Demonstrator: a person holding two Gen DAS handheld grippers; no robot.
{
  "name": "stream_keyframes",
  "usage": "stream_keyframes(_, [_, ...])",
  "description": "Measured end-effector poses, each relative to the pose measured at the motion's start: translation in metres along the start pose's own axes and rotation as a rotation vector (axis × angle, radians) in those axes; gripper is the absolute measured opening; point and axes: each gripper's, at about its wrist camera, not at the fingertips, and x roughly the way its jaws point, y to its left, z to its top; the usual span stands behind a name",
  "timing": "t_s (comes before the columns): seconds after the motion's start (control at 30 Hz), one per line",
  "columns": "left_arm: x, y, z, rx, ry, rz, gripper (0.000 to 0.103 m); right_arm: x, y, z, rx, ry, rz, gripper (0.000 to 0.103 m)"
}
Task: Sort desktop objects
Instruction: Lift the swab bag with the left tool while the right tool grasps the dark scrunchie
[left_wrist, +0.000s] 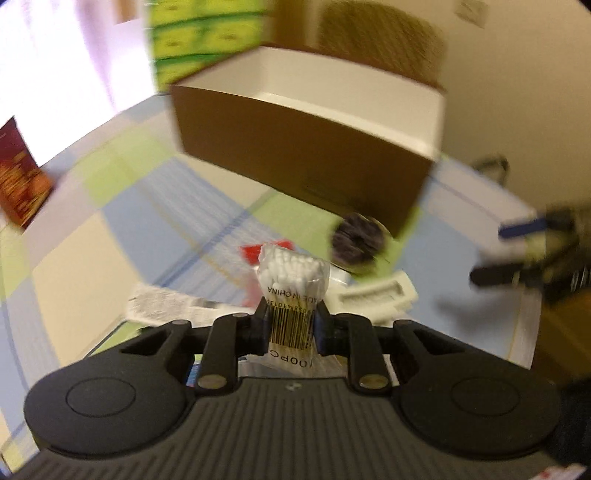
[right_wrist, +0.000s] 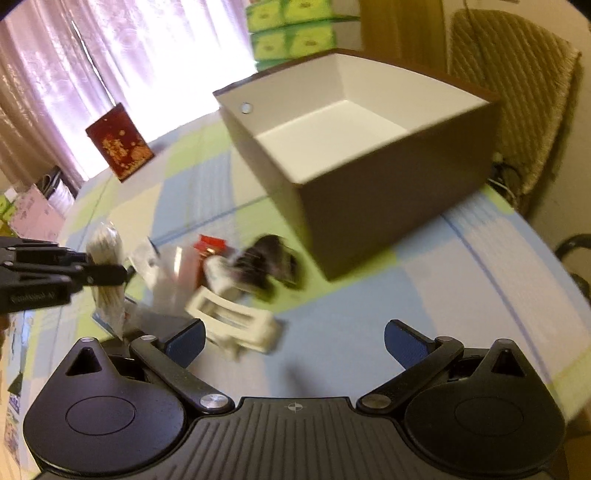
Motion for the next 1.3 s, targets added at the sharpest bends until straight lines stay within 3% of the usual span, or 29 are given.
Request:
stream_keyframes(0.07, [-0.009,0.012,0.002,-0.051,-0.021,0.034,0.018,0.011,0.012,0.003,0.004,-0.014,-0.007,0.100])
stream_keyframes(0.17, [-0.015,0.029,0.006,-0.101,-0.024,0.066,0.018,0.029,0.026,0.008,0.002,-0.026,-0.038,0.078])
stream_keyframes(0.3, [-0.010,0.050,0.010,-0.147,-0.009,0.112,0.018,0.049,0.032,0.015,0.046,-0.039,-0.082,0.070])
stream_keyframes(0.63, [0.012,0.082,0.026,-0.181,0.033,0.128,0.018,0.084,0.044,0.032,0.076,-0.045,-0.171,0.066])
stream_keyframes(0.73, [0.017,0.082,0.027,-0.182,0.045,0.117,0.018,0.096,0.044,0.034,0.105,-0.018,-0.176,0.052])
stream_keyframes(0.8, [0.019,0.081,0.026,-0.183,0.053,0.110,0.018,0.103,0.040,0.034,0.125,0.013,-0.173,0.029])
stream_keyframes(0.9, [0.017,0.083,0.024,-0.191,0.056,0.107,0.018,0.105,0.036,0.033,0.131,0.033,-0.154,0.018])
stream_keyframes(1.3, [0.002,0.074,0.021,-0.206,0.036,0.109,0.018,0.072,0.044,0.036,0.055,-0.008,-0.093,0.013])
